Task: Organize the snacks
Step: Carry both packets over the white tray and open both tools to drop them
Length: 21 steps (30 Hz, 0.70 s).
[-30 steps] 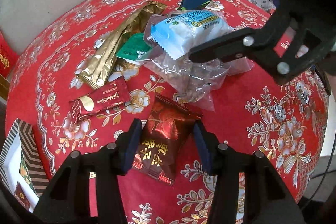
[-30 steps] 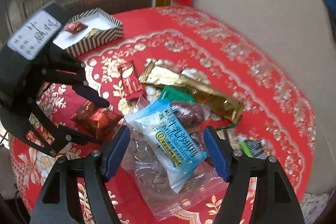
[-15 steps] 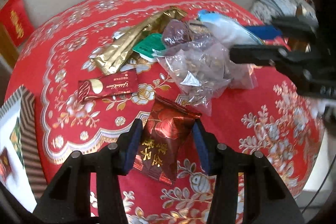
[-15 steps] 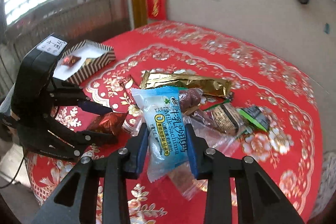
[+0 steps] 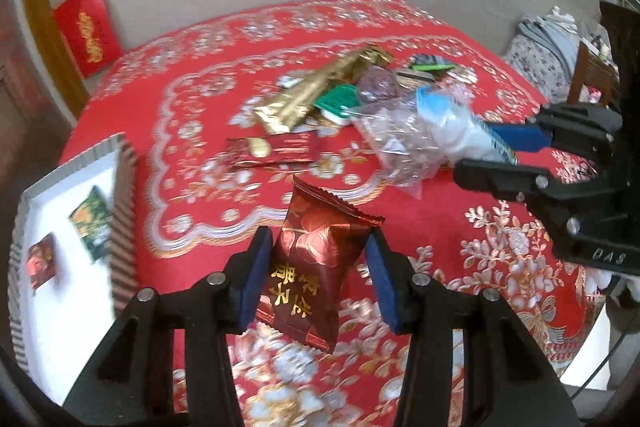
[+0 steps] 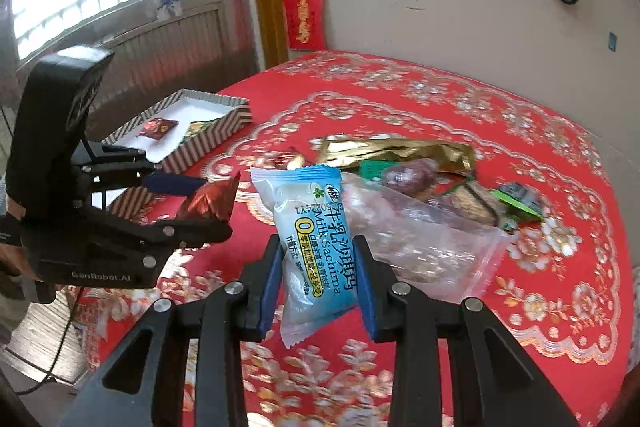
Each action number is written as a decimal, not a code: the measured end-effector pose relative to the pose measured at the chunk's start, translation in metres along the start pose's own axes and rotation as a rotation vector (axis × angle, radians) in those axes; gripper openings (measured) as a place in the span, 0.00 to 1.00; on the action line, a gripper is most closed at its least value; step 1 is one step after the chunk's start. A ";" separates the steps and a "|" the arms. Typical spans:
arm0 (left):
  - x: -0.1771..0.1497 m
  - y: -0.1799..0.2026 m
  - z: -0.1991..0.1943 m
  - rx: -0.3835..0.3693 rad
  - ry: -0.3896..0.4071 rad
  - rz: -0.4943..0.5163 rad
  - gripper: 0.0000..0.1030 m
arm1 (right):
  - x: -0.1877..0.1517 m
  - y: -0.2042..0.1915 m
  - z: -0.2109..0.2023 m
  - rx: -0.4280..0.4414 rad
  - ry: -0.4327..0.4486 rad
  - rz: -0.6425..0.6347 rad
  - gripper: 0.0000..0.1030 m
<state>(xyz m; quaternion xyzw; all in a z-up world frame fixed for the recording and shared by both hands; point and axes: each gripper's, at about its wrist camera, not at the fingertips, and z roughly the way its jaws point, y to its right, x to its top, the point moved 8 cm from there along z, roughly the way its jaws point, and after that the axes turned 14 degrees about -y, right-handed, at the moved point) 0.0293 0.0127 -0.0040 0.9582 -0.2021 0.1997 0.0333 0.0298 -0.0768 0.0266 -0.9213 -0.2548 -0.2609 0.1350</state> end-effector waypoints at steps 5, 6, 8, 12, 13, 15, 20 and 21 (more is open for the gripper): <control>-0.009 -0.034 -0.018 0.070 0.027 -0.052 0.48 | 0.015 -0.024 0.006 0.025 0.008 -0.029 0.33; -0.010 -0.040 -0.020 0.080 0.030 -0.062 0.48 | 0.019 -0.029 0.007 0.033 0.008 -0.038 0.33; -0.015 -0.053 -0.026 0.106 0.034 -0.086 0.48 | 0.025 -0.039 0.010 0.038 0.008 -0.053 0.33; -0.025 -0.083 -0.035 0.147 0.039 -0.131 0.48 | 0.039 -0.054 0.022 0.047 0.003 -0.069 0.33; -0.028 -0.089 -0.037 0.151 0.037 -0.142 0.48 | 0.043 -0.058 0.026 0.051 -0.001 -0.072 0.33; -0.035 -0.106 -0.040 0.169 0.035 -0.174 0.48 | 0.047 -0.065 0.031 0.062 -0.005 -0.075 0.33; -0.053 -0.145 -0.042 0.205 0.021 -0.245 0.48 | 0.058 -0.088 0.045 0.085 -0.022 -0.110 0.33; -0.057 -0.153 -0.042 0.209 0.018 -0.261 0.48 | 0.060 -0.092 0.047 0.088 -0.024 -0.118 0.33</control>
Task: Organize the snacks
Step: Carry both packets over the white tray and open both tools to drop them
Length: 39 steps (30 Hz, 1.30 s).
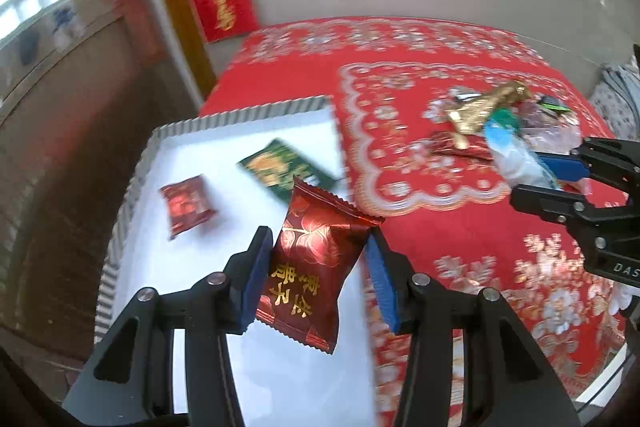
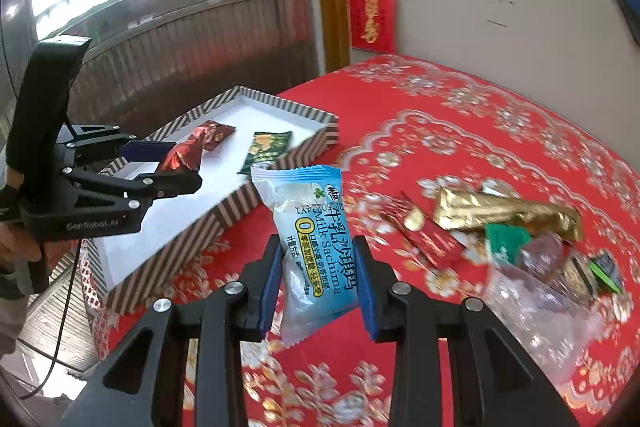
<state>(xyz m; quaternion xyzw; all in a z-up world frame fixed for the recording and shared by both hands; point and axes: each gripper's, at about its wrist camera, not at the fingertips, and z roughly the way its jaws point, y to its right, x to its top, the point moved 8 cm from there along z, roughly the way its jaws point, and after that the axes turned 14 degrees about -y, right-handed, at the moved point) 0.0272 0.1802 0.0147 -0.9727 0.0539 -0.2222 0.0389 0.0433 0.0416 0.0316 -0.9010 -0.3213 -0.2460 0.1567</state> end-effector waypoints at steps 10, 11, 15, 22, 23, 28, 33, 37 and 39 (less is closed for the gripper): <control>-0.012 -0.061 0.014 0.046 -0.031 -0.114 0.48 | 0.025 -0.038 0.017 0.029 -0.020 -0.066 0.33; -0.013 -0.065 0.015 0.049 -0.032 -0.121 0.48 | 0.027 -0.040 0.019 0.031 -0.023 -0.070 0.34; -0.014 -0.082 0.020 0.072 -0.041 -0.155 0.48 | 0.040 -0.055 0.026 0.047 -0.031 -0.089 0.34; -0.016 -0.104 0.033 0.086 -0.068 -0.206 0.48 | 0.065 -0.082 0.037 0.079 -0.043 -0.130 0.34; -0.017 -0.106 0.034 0.084 -0.073 -0.210 0.48 | 0.068 -0.085 0.040 0.083 -0.046 -0.135 0.34; -0.017 -0.117 0.040 0.096 -0.084 -0.233 0.48 | 0.081 -0.101 0.060 0.087 -0.085 -0.165 0.34; -0.021 -0.126 0.046 0.112 -0.097 -0.249 0.48 | 0.085 -0.113 0.080 0.089 -0.135 -0.191 0.34; -0.026 -0.133 0.049 0.136 -0.106 -0.259 0.48 | 0.083 -0.117 0.097 0.082 -0.178 -0.200 0.34; -0.028 -0.133 0.050 0.139 -0.110 -0.262 0.48 | 0.082 -0.118 0.104 0.082 -0.195 -0.200 0.34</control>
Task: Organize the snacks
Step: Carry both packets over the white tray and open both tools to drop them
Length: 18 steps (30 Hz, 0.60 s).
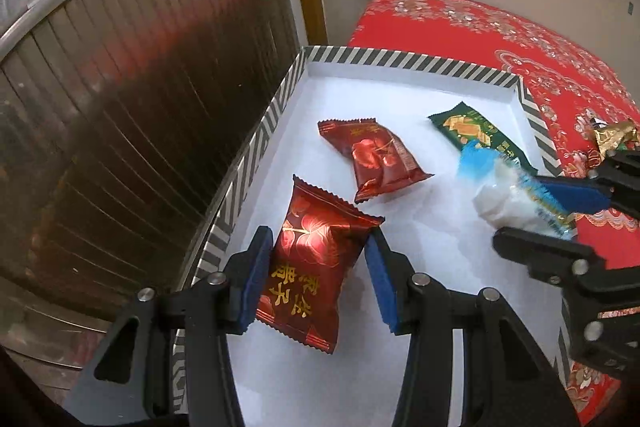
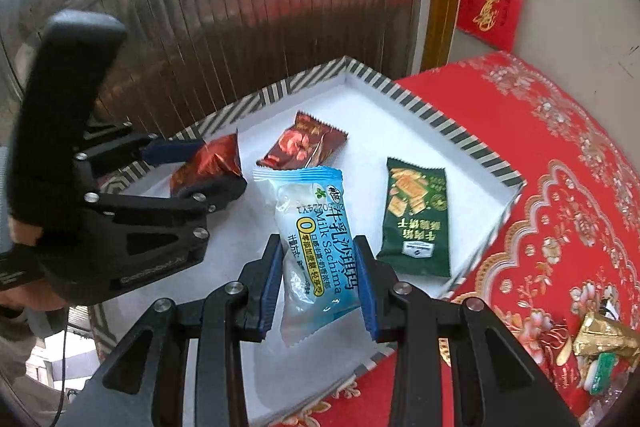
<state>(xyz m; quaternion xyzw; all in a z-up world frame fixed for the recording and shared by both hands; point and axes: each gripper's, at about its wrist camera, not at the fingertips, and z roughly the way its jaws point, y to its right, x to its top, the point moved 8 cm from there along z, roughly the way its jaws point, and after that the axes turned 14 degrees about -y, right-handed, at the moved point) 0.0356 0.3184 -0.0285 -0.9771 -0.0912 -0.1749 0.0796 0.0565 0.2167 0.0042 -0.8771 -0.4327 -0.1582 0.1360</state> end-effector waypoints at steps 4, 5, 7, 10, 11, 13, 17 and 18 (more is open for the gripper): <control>0.002 0.000 0.003 0.038 -0.008 0.008 0.48 | -0.002 -0.004 0.017 -0.008 -0.043 -0.011 0.34; 0.002 0.000 0.004 0.041 -0.012 0.009 0.48 | -0.003 -0.005 0.018 -0.008 -0.047 -0.013 0.34; 0.002 0.000 0.006 0.048 -0.022 0.013 0.48 | -0.006 -0.006 0.024 0.001 -0.057 -0.011 0.34; 0.002 -0.001 0.008 0.062 -0.031 0.007 0.49 | -0.008 -0.006 0.025 0.001 -0.061 -0.016 0.34; 0.001 0.000 0.008 0.063 -0.034 0.008 0.49 | -0.009 -0.007 0.025 0.005 -0.058 -0.017 0.35; 0.002 0.001 0.009 0.070 -0.037 0.012 0.49 | -0.011 -0.009 0.023 0.020 -0.052 -0.021 0.38; 0.001 0.002 0.009 0.069 -0.046 0.017 0.56 | -0.016 -0.013 0.017 0.014 -0.029 -0.033 0.52; 0.002 0.002 0.007 0.065 -0.042 0.013 0.59 | -0.017 -0.013 0.016 0.014 -0.024 -0.029 0.52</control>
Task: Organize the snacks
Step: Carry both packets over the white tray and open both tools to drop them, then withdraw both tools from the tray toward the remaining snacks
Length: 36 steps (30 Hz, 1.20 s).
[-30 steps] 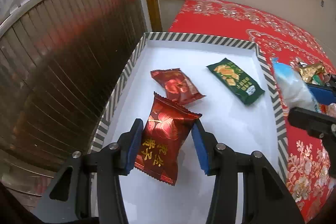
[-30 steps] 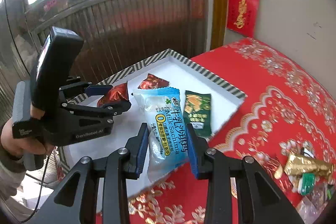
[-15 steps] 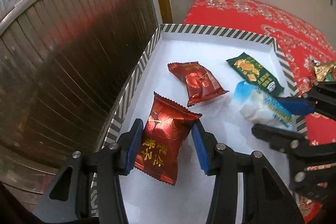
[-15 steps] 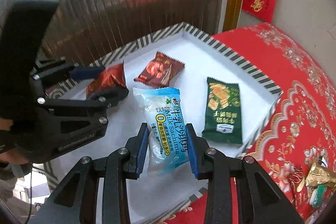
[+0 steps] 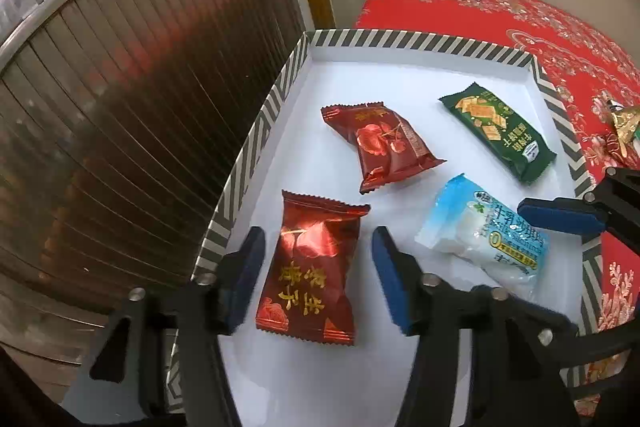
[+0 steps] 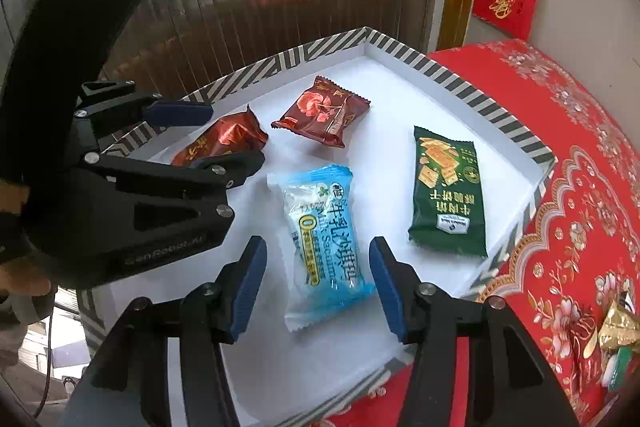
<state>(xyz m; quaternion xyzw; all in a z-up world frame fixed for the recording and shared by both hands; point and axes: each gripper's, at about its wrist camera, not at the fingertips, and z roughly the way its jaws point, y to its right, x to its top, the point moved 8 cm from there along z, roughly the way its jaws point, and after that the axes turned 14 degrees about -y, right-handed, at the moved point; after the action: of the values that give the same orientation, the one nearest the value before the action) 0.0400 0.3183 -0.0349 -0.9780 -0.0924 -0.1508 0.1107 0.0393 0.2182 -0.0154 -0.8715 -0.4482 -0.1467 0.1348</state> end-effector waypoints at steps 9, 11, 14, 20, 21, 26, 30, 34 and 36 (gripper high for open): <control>-0.004 0.004 -0.032 -0.021 0.076 -0.040 0.80 | -0.021 0.009 -0.047 0.043 0.132 0.070 0.53; -0.005 0.011 -0.043 -0.024 0.101 -0.030 0.81 | -0.029 0.014 -0.057 0.046 0.157 0.094 0.59; -0.006 0.023 -0.054 -0.041 0.123 -0.018 0.84 | -0.047 0.028 -0.068 0.041 0.179 0.142 0.62; -0.008 0.059 -0.070 -0.068 0.145 0.036 0.84 | -0.086 0.064 -0.083 0.016 0.191 0.244 0.62; -0.007 0.068 -0.073 -0.074 0.149 0.050 0.84 | -0.092 0.070 -0.085 0.010 0.192 0.260 0.62; -0.009 0.107 -0.084 -0.100 0.156 0.101 0.84 | -0.131 0.102 -0.099 -0.020 0.201 0.348 0.62; -0.010 0.136 -0.088 -0.114 0.151 0.148 0.84 | -0.165 0.129 -0.115 -0.060 0.215 0.423 0.62; -0.007 0.163 -0.093 -0.142 0.149 0.168 0.84 | -0.208 0.158 -0.130 -0.082 0.226 0.512 0.64; -0.006 0.177 -0.094 -0.152 0.144 0.176 0.84 | -0.226 0.170 -0.134 -0.094 0.227 0.545 0.64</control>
<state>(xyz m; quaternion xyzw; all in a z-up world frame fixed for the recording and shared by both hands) 0.0467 0.1253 0.0174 -0.9745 0.0136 -0.2169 0.0552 0.0355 -0.0940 0.0058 -0.9429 -0.1726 -0.2222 0.1780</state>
